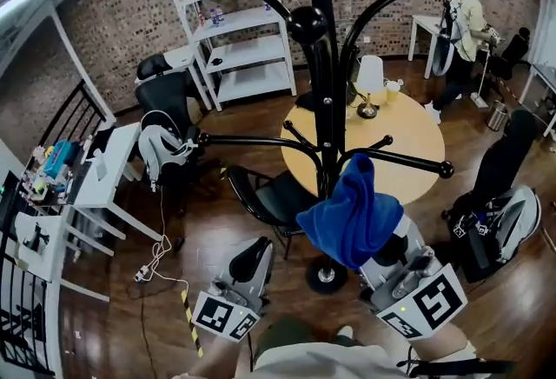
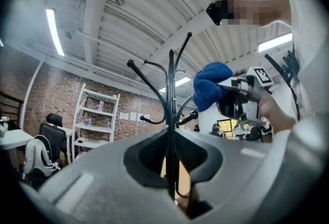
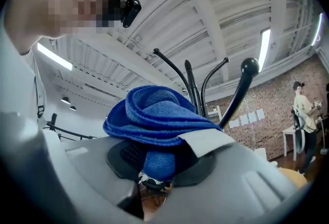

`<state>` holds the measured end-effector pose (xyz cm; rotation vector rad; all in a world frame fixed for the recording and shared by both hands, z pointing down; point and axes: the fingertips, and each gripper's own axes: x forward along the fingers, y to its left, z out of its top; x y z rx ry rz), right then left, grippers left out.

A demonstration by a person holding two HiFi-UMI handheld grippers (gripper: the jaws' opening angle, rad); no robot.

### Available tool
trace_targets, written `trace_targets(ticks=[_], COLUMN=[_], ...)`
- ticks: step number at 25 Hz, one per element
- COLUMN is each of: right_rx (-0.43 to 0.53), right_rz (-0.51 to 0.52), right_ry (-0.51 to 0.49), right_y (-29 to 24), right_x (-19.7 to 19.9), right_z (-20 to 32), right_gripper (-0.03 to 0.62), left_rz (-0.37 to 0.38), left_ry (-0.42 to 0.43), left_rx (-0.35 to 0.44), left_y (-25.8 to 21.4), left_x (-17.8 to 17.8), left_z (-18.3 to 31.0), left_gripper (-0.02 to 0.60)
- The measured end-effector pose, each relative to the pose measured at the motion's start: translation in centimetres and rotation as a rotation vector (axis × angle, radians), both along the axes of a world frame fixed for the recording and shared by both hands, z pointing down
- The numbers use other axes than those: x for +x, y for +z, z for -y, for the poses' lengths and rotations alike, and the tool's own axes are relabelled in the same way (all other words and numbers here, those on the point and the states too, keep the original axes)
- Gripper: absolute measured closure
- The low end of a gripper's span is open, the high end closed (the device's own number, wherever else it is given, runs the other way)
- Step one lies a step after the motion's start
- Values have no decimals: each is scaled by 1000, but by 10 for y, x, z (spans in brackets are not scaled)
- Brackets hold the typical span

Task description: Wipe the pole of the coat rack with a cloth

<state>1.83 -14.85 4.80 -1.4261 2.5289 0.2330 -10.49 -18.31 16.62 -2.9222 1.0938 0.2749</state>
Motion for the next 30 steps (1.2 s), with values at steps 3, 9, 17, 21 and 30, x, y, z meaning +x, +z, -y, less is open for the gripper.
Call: trace_targets(ticks=[3,9,17,21,30], right_rx=[-42,6,15,-110,-145], right_rz=[35,-19,-134,-165,-68], right_ry=[15,62,223,282,355], right_y=[16,-28,-114,-48,-11], right_x=[-5,-21,-32,-24,-15], right_z=[8,32,119,124,110], right_gripper=[491,491,491,491,491], left_rz=[1,9,-28,-33,-15], left_ry=[28,169,249,306,432], left_rx=[22,-29,-40,-76,-101], left_y=[-7,8,13,26,35], left_x=[-5,-6,-45,-49,-37], left_z=[4,34,68,77,91], left_gripper=[545,545,545,545,545])
